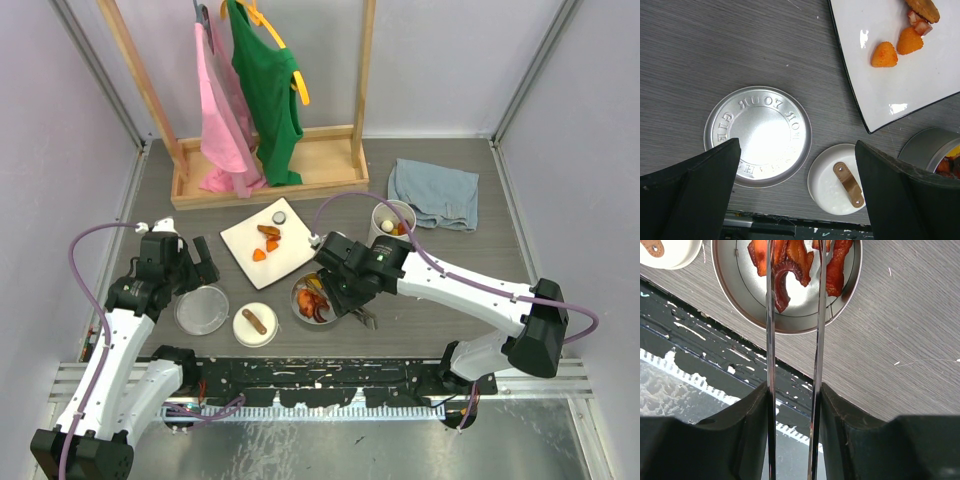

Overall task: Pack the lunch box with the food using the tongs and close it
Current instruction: Place the fake food in the packing box, then pick up the fake food from the plate.

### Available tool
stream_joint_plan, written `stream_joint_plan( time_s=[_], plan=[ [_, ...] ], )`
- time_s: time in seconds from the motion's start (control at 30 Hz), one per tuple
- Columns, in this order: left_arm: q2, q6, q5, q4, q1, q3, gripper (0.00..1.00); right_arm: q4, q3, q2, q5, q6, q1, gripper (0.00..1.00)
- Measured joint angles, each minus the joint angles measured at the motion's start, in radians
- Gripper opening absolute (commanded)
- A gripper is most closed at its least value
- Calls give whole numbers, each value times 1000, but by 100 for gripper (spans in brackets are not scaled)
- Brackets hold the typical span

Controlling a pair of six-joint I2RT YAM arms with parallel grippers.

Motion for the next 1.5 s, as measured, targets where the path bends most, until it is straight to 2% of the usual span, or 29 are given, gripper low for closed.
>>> stream_joint_plan(
  time_s=[0.2, 0.53, 0.97, 1.5],
  plan=[
    [0, 0, 0, 0, 0, 0, 98, 8, 6, -23, 14, 0, 0, 47],
    [0, 0, 0, 0, 0, 0, 98, 35, 114, -55, 88, 3, -1, 49],
    [0, 0, 0, 0, 0, 0, 98, 78, 256, 208, 167, -14, -22, 51],
    [3, 0, 0, 0, 0, 0, 98, 153, 426, 457, 72, -131, -138, 50]
  ],
)
